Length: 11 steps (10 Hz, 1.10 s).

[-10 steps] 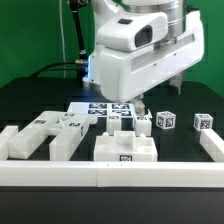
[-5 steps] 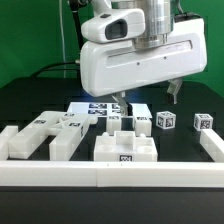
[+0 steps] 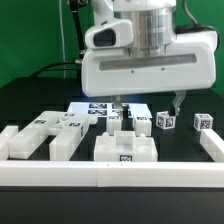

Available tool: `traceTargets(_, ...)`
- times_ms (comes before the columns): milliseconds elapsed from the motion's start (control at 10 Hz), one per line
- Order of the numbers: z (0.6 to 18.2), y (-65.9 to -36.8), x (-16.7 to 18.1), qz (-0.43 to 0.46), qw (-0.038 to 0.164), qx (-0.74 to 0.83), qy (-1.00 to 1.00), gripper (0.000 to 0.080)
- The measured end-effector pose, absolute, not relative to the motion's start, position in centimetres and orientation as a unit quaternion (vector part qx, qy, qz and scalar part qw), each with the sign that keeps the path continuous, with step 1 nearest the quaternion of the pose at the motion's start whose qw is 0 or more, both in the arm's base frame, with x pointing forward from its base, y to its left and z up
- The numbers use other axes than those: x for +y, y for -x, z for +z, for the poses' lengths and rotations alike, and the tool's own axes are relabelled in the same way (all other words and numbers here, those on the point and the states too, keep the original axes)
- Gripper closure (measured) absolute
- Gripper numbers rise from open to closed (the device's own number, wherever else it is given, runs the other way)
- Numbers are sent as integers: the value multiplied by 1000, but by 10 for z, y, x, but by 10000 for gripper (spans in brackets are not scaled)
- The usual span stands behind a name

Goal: Assemble chair

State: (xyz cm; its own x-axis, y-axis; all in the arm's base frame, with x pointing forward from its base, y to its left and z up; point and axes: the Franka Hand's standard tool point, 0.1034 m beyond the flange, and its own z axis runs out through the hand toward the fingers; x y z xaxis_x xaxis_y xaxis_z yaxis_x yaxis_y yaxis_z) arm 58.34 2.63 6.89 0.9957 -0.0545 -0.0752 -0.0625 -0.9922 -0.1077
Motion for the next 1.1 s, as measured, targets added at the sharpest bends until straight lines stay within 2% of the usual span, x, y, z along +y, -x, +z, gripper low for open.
traceTargets(500,32,-581,27,31,53,27,998,150)
traceTargets(1100,15,-574,30,41,54,27,997,150)
